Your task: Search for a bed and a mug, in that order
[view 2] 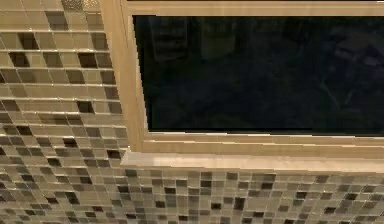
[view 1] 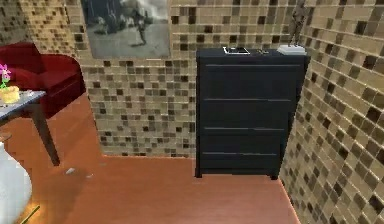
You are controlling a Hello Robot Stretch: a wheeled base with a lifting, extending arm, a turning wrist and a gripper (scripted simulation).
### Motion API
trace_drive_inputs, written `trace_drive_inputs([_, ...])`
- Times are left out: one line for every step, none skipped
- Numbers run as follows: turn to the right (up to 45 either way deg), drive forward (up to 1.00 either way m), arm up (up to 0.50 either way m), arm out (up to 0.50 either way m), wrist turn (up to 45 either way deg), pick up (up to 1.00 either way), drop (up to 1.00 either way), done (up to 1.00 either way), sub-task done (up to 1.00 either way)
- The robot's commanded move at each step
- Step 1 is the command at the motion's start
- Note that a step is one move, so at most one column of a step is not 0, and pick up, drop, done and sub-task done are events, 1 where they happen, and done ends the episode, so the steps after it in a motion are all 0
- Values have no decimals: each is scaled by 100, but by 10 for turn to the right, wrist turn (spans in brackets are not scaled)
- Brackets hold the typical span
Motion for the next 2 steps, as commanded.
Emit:
trace_drive_inputs([-90,0,0,0,0,0,0,0,0])
trace_drive_inputs([0,5,0,0,0,0,0,0,0])
